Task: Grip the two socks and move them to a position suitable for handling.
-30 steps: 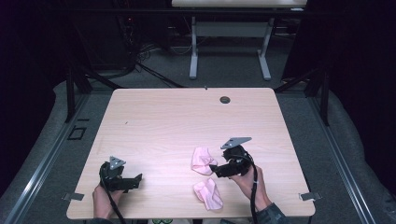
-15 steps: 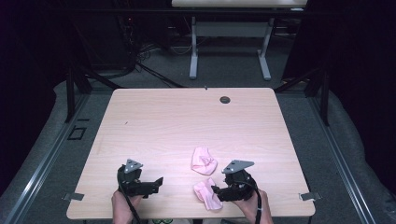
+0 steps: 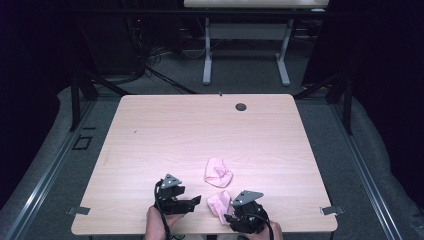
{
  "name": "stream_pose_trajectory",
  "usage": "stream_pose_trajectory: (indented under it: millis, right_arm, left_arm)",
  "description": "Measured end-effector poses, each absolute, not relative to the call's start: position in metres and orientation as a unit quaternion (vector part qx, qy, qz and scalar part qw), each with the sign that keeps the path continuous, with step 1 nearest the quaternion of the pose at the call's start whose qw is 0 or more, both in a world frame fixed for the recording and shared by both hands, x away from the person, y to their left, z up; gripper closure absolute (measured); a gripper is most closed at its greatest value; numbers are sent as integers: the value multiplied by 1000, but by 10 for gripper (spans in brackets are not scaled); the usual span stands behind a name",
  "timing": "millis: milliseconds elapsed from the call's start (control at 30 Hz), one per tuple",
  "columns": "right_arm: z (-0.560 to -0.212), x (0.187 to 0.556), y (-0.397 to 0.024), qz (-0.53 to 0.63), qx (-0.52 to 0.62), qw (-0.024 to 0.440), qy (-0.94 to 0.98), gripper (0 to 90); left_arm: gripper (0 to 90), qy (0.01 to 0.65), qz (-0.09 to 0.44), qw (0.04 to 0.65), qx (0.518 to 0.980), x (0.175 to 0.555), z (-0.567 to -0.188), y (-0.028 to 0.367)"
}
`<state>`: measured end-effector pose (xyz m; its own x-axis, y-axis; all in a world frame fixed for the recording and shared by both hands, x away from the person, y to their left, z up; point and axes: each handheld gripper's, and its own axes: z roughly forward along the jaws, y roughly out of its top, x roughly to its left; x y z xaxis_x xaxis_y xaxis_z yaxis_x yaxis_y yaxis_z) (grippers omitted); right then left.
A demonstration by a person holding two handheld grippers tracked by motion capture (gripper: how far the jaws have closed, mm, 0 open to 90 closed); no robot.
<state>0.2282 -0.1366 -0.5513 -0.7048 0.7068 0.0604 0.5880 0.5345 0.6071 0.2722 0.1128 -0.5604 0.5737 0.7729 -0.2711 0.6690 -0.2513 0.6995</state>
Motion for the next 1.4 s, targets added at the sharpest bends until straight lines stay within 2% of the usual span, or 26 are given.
stream_pose_trajectory:
  millis: [333,467,600,833,1000,1400]
  right_arm:
    - [-564,233,-138,303,381,78,870,748]
    - [-566,233,-139,306,382,79,868,792]
    - [-567,233,-139,308,387,78,866,834]
    - [-568,233,-141,315,392,78,861,852]
    - [-569,232,-142,320,393,78,859,853]
    - [-545,230,-158,372,405,79,831,850]
  left_arm:
    - [404,416,29,391,821,274,-564,80]
    - [504,411,18,382,827,273,-567,75]
    - [559,406,11,381,831,272,-568,73]
    - [673,405,12,364,839,272,-571,70]
    - [834,398,26,354,846,270,-573,66]
    - [875,386,58,366,845,265,-564,72]
